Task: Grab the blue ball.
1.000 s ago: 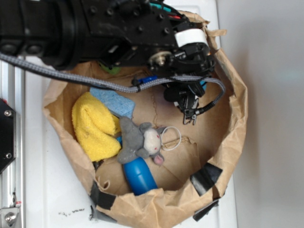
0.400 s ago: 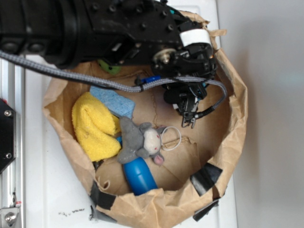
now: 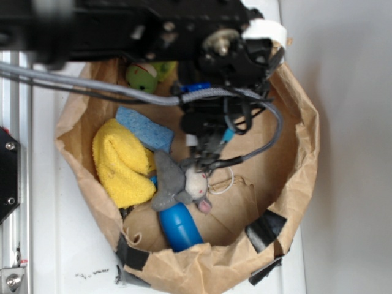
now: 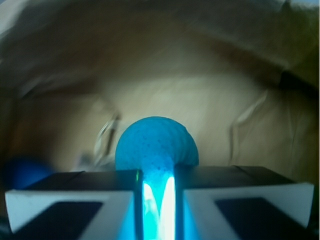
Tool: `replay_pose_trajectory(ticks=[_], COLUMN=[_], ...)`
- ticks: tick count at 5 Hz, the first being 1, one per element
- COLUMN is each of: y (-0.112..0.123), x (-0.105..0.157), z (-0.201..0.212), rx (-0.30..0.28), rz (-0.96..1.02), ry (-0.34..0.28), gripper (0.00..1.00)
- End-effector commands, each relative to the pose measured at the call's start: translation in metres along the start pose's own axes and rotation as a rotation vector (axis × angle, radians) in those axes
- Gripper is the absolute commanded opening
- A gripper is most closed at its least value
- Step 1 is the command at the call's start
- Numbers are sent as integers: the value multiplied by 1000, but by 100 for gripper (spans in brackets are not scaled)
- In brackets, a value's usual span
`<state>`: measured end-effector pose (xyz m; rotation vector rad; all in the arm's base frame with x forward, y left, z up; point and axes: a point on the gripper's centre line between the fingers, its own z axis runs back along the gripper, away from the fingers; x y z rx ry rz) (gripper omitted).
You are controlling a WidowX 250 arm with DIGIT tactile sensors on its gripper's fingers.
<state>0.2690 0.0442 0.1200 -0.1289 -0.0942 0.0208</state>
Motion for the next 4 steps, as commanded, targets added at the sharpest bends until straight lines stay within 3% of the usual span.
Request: replay_pose_trajectory(ticks=[1,3,4], y=[0,-5,-7], x=[-17,-27,-29], z=[75,96,93], rx=[93,57,73], rz=[41,50,51], ry=[-31,-73,-77], gripper=[0,0,0])
